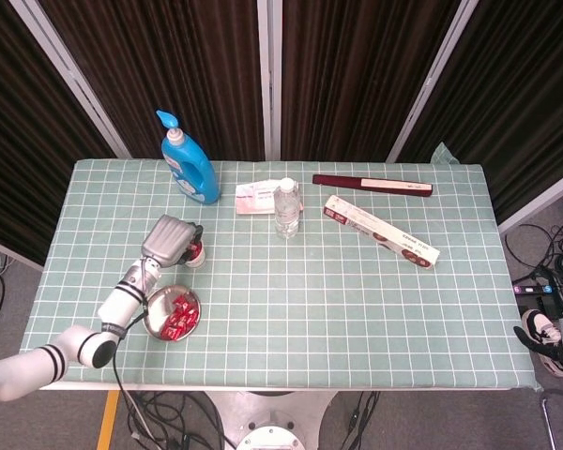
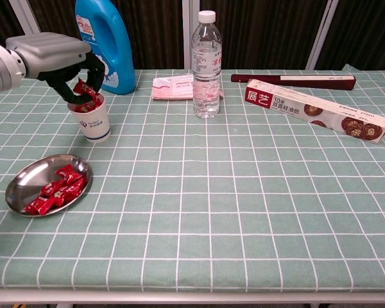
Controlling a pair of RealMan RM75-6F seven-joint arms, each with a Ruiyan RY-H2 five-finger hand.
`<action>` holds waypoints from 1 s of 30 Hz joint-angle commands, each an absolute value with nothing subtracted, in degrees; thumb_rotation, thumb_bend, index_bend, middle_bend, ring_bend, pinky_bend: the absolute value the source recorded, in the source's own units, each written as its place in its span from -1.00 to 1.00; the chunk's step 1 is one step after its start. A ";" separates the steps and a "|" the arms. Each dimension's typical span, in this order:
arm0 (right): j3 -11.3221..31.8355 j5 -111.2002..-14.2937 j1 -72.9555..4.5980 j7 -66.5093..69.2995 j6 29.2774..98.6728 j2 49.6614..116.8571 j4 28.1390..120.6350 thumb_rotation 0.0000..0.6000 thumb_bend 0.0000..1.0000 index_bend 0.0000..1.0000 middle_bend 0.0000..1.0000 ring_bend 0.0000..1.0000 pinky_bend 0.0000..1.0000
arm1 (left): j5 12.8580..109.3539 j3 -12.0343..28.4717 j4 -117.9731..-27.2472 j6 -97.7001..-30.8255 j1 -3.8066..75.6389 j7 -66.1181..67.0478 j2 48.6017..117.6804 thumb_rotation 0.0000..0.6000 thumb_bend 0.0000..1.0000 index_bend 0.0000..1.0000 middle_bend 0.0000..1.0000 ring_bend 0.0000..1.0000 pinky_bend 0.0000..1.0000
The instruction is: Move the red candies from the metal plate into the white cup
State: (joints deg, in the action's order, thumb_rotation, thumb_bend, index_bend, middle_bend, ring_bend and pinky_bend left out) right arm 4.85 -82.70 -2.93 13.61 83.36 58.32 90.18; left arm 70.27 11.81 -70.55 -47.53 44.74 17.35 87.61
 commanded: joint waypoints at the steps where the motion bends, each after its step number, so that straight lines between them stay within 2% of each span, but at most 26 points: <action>1: 4.89 -82.69 -3.06 13.55 83.15 58.33 90.19 1.00 -0.77 -0.94 -0.72 -0.99 -0.34 | 69.50 11.18 -70.90 -47.92 44.38 18.16 87.43 1.00 -0.27 -0.04 0.05 0.62 1.00; 7: 4.97 -83.08 -3.40 13.22 82.96 58.31 90.50 1.00 -0.77 -0.94 -0.72 -0.99 -0.34 | 69.00 9.32 -75.15 -51.33 41.89 20.74 84.21 1.00 -0.28 -0.22 -0.14 0.57 1.00; 10: 4.98 -83.33 -3.55 12.95 82.93 58.30 90.77 1.00 -0.77 -0.94 -0.72 -0.99 -0.34 | 69.23 8.64 -78.67 -55.38 39.37 20.84 82.21 1.00 -0.30 -0.28 -0.18 0.56 1.00; 15: 5.00 -83.42 -3.65 12.63 82.90 58.26 91.03 1.00 -0.77 -0.94 -0.72 -0.99 -0.34 | 73.52 5.97 -82.02 -62.09 34.81 17.41 80.12 1.00 -0.30 -0.29 -0.18 0.51 1.00; 19: 5.00 -83.72 -3.87 12.38 82.82 58.31 91.21 1.00 -0.77 -0.94 -0.72 -0.99 -0.34 | 77.69 2.59 -83.36 -65.18 32.00 15.71 79.43 1.00 -0.33 -0.21 -0.12 0.51 1.00; 26: 4.90 -84.02 -4.04 12.02 82.76 58.37 91.49 1.00 -0.77 -0.94 -0.72 -0.99 -0.34 | 82.06 -2.29 -83.40 -63.21 30.70 14.62 81.11 1.00 -0.35 -0.14 -0.06 0.51 1.00; 30: 4.80 -84.00 -3.78 12.11 83.08 58.29 91.54 1.00 -0.77 -0.94 -0.72 -0.99 -0.34 | 83.37 -3.02 -82.47 -61.53 31.19 14.16 82.70 1.00 -0.36 -0.14 -0.06 0.51 1.00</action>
